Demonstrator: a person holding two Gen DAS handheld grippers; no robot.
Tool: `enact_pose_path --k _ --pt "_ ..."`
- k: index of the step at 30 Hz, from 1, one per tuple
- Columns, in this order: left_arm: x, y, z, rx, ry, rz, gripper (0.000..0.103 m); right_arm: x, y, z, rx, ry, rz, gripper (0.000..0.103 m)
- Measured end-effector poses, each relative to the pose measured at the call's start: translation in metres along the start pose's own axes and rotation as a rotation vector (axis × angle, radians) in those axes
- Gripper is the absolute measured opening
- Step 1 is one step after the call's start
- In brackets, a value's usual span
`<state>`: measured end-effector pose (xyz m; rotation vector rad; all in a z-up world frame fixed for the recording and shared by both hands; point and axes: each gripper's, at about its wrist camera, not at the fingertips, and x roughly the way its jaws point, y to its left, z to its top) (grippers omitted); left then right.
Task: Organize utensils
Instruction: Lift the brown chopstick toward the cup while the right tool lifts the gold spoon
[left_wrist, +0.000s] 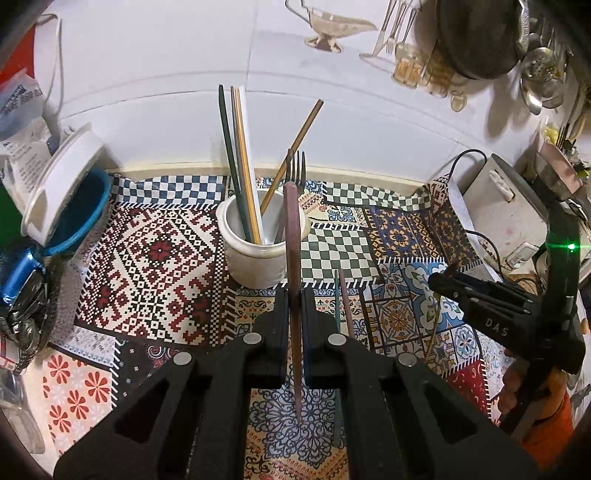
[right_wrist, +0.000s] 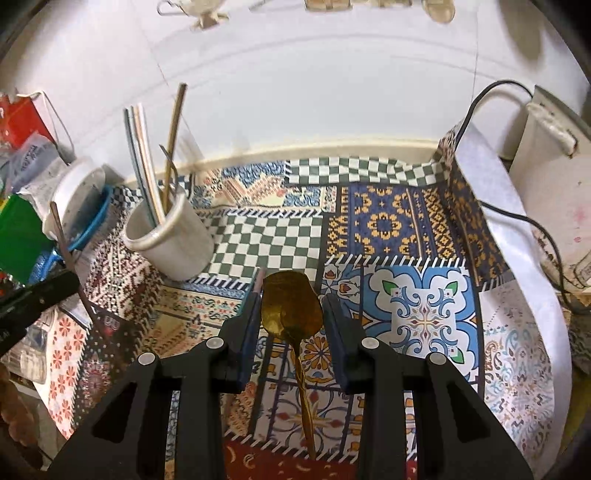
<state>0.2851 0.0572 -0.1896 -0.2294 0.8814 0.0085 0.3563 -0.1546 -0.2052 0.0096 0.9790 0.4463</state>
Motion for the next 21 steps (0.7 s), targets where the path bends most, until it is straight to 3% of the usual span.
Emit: enact_pose_path --k 11,21 --pt "-0.035 0.006 0.0 -0.008 -0.066 -0.007 0.005 -0.031 0.023 0.0 -0.019 -0.071 0.0 0.031" --pt "-0.069 0.007 0.021 -0.001 -0.165 0.004 0.004 -0.051 0.046 0.014 -0.051 -0.144 0.024 0.031"
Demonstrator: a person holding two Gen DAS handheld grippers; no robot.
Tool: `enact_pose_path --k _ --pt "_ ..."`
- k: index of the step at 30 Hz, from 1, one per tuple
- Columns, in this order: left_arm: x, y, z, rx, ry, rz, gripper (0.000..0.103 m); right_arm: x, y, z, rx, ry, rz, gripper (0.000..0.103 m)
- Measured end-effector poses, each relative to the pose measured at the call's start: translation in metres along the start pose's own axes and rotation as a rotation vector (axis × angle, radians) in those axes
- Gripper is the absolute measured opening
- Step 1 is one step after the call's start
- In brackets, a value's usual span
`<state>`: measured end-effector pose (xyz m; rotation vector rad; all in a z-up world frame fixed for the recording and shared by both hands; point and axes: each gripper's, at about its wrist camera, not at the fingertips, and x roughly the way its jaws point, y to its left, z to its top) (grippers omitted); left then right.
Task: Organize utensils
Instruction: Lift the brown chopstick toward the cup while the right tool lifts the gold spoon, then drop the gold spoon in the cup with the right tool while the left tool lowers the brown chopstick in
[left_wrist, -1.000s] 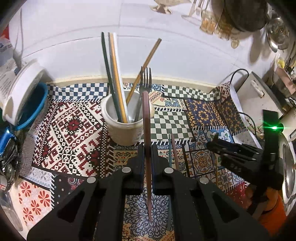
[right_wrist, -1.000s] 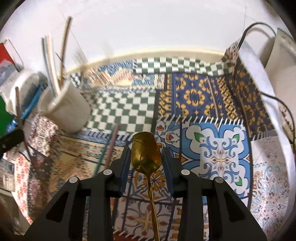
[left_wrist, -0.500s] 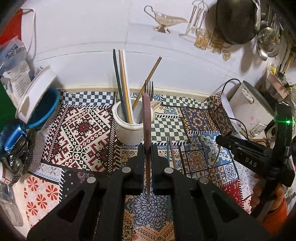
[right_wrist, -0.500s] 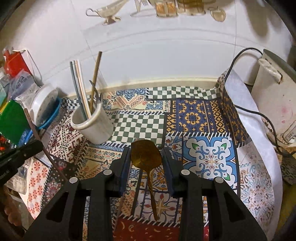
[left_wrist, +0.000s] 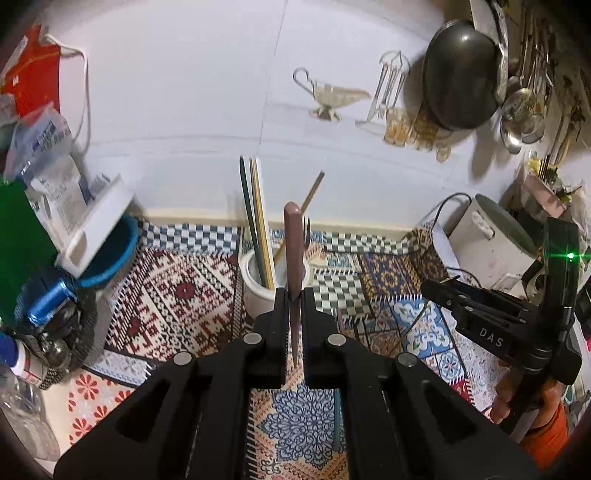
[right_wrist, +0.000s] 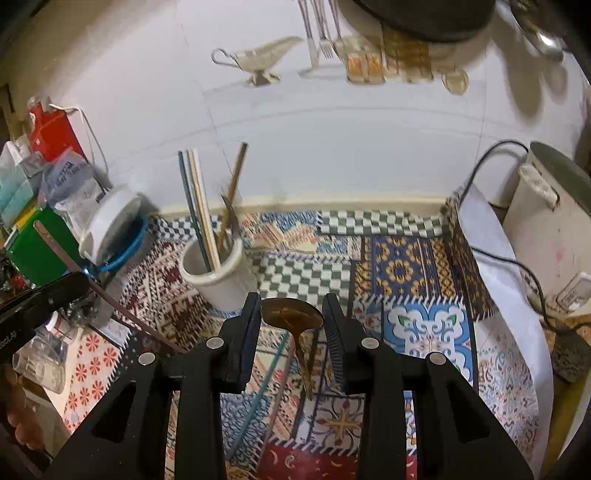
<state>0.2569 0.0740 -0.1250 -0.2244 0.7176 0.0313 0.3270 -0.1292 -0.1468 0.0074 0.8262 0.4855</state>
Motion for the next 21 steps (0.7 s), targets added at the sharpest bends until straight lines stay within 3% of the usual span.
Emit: enact_pose_path --k 11,21 --pt "-0.02 0.004 0.042 -0.014 -0.105 0.024 0.004 -0.014 0.024 0.049 -0.068 -0.105 0.058 0.031" --pt "-0.012 0.014 0.077 -0.032 -0.141 0.061 0.004 -0.002 0.049 0.097 -0.125 -0.162 0.139 0.031"
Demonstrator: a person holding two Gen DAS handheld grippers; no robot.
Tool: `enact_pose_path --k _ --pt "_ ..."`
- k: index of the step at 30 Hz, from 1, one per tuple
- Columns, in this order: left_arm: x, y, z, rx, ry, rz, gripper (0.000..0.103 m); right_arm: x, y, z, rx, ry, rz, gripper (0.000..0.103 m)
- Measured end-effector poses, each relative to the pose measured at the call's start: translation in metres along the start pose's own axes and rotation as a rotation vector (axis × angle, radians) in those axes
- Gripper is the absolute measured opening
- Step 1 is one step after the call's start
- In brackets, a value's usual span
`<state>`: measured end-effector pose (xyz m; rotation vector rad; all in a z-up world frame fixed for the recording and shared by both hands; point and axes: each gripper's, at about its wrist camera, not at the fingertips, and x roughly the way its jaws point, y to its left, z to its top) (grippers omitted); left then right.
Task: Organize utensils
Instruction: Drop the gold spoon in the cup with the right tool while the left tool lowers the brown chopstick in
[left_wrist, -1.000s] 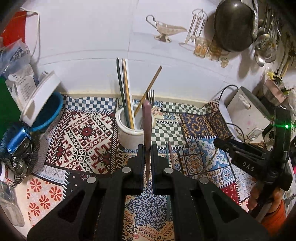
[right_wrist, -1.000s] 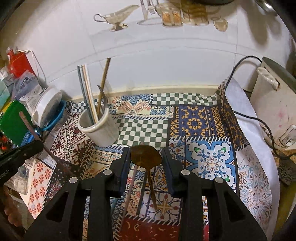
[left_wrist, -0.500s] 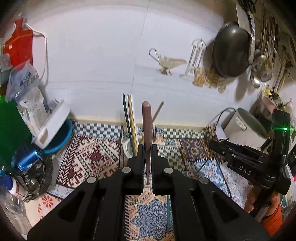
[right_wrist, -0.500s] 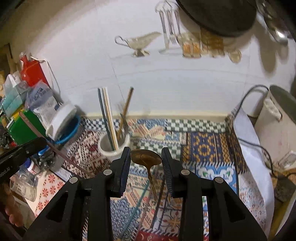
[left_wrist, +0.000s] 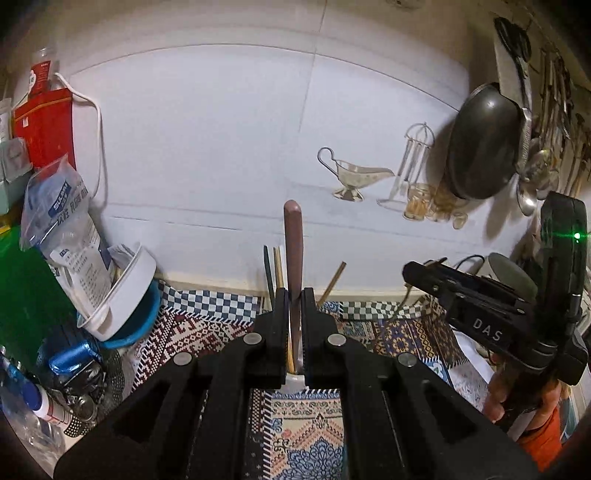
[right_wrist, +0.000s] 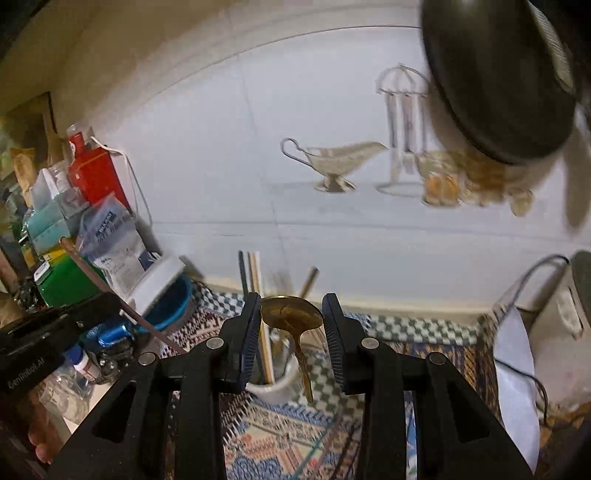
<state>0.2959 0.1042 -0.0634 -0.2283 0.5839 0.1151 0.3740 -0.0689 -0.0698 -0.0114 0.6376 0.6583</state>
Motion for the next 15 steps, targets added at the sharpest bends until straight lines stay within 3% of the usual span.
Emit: enact_pose_path --k 7,15 --pt "0.024 0.008 0.008 -0.007 0.021 0.032 0.004 0.031 0.011 0.013 -0.005 0.008 0.084 0.031" --pt "0.068 0.016 -0.002 -0.025 0.107 0.047 0.004 0.077 0.016 -0.004 -0.005 0.113 0.125 0.031"
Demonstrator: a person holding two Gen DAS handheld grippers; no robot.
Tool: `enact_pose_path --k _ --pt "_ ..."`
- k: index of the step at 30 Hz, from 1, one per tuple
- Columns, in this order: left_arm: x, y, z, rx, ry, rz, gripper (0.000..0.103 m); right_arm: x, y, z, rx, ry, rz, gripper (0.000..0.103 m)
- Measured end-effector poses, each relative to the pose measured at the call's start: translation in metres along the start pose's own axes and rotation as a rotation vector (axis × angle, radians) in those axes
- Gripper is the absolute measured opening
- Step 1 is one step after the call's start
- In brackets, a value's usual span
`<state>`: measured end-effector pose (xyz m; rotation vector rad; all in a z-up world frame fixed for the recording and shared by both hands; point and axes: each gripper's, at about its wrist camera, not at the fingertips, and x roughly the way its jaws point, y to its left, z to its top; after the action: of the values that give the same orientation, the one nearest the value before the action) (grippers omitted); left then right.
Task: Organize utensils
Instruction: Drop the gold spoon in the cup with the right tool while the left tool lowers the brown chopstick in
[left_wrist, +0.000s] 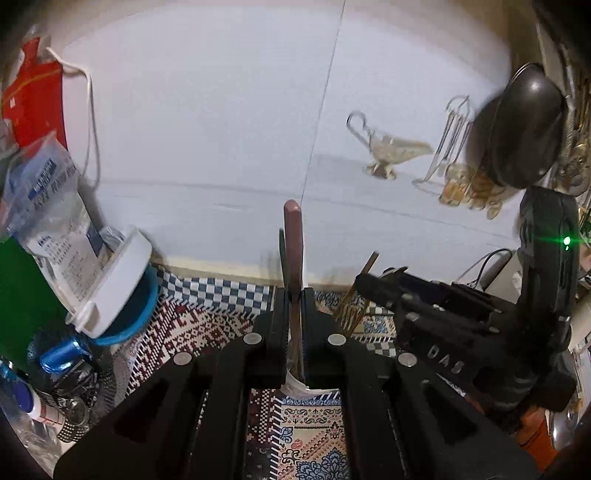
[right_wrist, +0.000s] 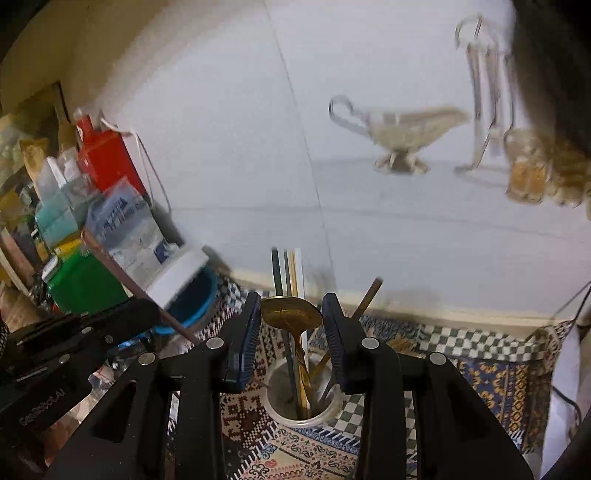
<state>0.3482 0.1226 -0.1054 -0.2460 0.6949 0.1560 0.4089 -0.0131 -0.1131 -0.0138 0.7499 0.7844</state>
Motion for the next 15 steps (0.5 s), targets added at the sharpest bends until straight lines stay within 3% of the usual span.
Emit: enact_pose_path --k 8,15 --pt "0.044 0.009 -0.018 -0.015 0.106 0.026 0.004 0.044 -0.007 -0.028 -0.007 0.151 -0.007 0.031" --pt "0.059 0.01 -0.026 -0.015 0.158 0.046 0.004 0.041 -0.007 -0.031 -0.029 0.171 -0.001 0.032"
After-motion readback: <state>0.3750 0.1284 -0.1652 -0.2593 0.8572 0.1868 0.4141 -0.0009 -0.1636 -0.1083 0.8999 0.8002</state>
